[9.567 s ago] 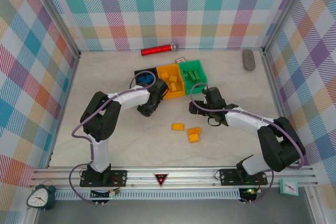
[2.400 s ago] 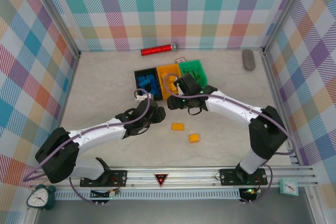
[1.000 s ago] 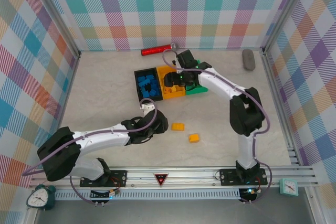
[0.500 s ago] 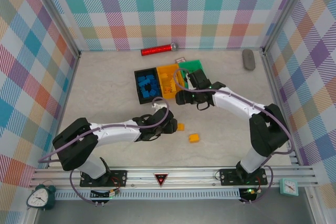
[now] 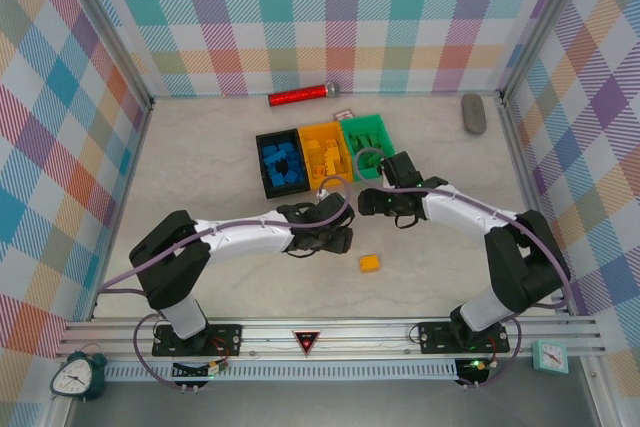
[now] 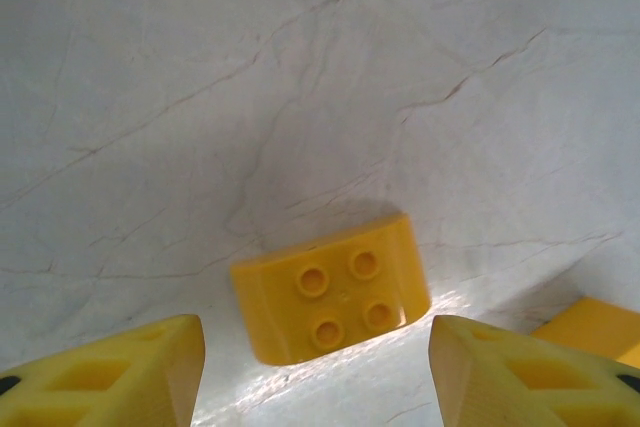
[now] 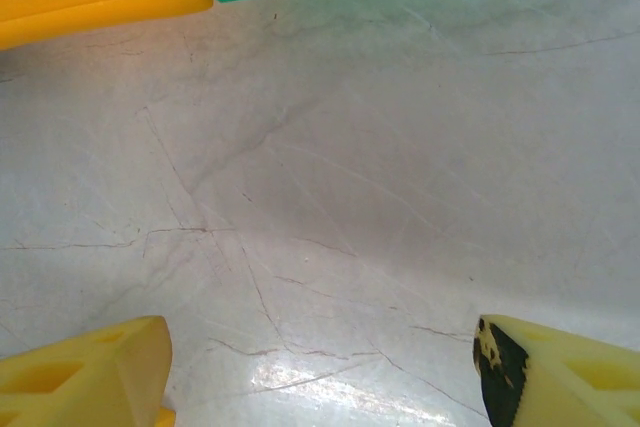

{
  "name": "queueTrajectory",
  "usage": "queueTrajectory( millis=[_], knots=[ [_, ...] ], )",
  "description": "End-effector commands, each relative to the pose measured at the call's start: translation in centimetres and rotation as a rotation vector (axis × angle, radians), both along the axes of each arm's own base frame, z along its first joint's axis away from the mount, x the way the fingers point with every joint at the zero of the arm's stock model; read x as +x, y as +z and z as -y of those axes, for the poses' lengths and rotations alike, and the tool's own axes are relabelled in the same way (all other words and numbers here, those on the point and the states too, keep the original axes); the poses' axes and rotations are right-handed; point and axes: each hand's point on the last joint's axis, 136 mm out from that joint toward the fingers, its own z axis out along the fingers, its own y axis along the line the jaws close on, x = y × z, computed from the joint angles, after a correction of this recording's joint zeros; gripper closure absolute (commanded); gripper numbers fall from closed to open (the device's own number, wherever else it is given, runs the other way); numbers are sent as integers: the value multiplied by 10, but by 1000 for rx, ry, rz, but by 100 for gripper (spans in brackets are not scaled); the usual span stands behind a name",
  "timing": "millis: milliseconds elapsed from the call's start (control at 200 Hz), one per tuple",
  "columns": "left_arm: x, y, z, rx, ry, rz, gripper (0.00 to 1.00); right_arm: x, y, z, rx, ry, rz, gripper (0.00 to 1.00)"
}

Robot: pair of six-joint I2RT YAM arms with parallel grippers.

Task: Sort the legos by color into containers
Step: Pick up the lego from the middle-left of the table.

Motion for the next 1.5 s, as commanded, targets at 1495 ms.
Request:
queueTrajectory(
  millis=[1495],
  knots=[
    [-5,-47,7,213,209,-129,30,4,6,7,103,-66,73,19]
  ],
)
